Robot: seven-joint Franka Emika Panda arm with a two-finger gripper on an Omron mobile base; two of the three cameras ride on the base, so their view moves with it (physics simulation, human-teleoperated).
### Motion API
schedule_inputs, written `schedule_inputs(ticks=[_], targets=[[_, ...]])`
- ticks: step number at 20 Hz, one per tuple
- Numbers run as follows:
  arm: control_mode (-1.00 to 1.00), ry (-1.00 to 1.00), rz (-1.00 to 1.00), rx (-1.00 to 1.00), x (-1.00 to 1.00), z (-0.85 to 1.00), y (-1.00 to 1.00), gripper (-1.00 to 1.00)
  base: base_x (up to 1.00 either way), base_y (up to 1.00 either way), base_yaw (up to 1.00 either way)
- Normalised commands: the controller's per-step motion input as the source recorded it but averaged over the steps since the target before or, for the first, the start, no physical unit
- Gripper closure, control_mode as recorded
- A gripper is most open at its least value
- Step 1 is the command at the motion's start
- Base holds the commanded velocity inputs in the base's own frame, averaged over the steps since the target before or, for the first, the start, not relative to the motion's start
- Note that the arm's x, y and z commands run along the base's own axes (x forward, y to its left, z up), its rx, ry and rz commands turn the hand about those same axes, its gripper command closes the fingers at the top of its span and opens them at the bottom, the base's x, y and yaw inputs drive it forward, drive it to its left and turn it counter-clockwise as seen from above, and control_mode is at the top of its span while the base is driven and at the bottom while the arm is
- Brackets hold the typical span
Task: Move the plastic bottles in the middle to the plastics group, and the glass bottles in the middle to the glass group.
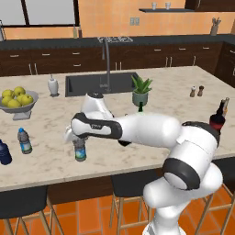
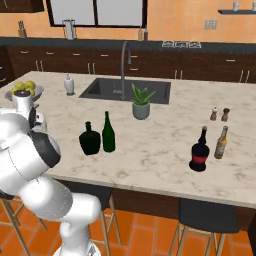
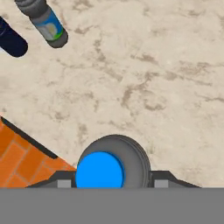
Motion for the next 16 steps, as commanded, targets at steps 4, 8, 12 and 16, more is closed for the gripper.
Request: schedule_inputs(ticks=[4, 8, 12, 16], targets=[[-1.00, -0.04, 0.28, -0.12, 0.00, -0.07, 0.86, 1.00, 0.00, 0.00, 0.00], [-1.00, -0.14, 0.09, -0.09, 0.07, -0.08, 0.54, 1.00, 0.00, 0.00, 0.00], [-1.00, -0.10, 0.02, -0.02, 0.48, 0.00, 0.60, 1.00, 0.00, 0.00, 0.00], [-1.00, -0.01, 0.00, 0.06, 0.55, 0.00, 0.34, 1.00, 0.00, 0.00, 0.00]])
